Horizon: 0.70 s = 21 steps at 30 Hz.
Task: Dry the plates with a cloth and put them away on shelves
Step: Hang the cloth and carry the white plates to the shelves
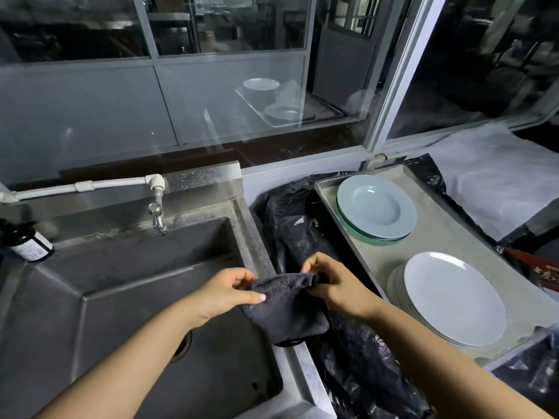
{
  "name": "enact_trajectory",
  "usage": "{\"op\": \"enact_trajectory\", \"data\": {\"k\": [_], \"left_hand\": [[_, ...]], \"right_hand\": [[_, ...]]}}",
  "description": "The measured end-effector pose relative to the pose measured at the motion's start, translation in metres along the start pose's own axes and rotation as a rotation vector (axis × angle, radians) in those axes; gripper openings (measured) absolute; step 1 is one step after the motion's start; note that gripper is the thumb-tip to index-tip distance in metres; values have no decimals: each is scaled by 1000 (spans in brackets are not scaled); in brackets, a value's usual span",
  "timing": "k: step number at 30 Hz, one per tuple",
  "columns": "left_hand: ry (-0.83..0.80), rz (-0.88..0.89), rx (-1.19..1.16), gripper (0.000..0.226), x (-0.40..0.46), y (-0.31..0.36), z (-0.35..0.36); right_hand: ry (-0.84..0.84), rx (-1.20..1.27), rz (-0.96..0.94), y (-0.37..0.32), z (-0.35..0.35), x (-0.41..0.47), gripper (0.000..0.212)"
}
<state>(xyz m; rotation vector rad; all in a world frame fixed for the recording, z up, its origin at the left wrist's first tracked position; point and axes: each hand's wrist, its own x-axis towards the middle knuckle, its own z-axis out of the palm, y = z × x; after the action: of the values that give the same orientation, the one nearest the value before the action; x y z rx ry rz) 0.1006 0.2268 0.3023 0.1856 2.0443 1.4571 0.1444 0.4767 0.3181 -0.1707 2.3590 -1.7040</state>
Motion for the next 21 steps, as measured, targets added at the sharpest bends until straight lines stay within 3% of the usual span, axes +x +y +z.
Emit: {"op": "enact_trajectory", "data": {"k": [3, 7, 11, 15, 21], "left_hand": [[66, 110, 307, 16, 3, 3, 1], [201, 310, 740, 8, 1, 14, 5], [160, 313, 635, 15, -7, 16, 4], [-10, 93, 427, 11, -22, -25, 33], [-67, -152, 312, 8, -51, -99, 108]], "right_hand": [[3, -208, 0, 10, -6, 6, 48], [75, -439, -73, 6, 0, 14, 44], [152, -441, -99, 7, 1, 11, 32], [-66, -542, -64, 39, 5, -17, 26], [-311, -582, 117, 107, 23, -72, 23]]}}
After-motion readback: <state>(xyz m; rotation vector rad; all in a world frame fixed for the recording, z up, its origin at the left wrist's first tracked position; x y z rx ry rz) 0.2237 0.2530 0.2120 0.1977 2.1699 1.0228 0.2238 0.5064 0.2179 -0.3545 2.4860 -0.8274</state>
